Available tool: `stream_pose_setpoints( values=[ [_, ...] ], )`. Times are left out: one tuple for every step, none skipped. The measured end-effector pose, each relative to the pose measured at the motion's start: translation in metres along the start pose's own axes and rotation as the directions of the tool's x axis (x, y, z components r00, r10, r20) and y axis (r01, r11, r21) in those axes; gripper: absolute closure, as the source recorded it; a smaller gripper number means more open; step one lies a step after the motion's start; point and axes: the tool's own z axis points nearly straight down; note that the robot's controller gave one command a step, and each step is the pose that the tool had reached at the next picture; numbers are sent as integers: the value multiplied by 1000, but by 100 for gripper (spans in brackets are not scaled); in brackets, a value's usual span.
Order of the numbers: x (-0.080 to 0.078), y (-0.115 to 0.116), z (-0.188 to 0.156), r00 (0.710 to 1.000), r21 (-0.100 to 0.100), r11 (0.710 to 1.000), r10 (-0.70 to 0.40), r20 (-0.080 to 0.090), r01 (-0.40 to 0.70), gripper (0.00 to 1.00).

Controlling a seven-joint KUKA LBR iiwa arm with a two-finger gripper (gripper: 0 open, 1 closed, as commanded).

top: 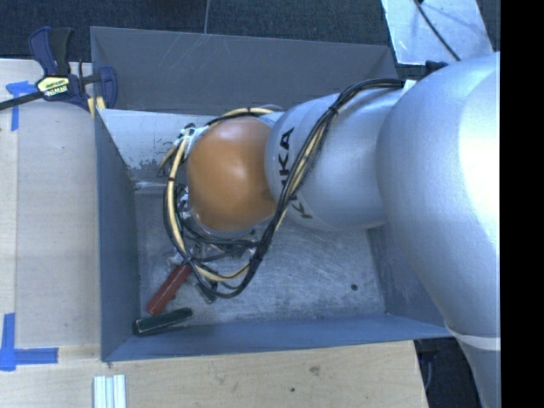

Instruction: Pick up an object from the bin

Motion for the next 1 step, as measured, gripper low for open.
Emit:
stream_pose_setpoints(
  values=[
    [-53, -30, -149, 1000, 7, 1000, -14, 10, 14, 100]
  ],
)
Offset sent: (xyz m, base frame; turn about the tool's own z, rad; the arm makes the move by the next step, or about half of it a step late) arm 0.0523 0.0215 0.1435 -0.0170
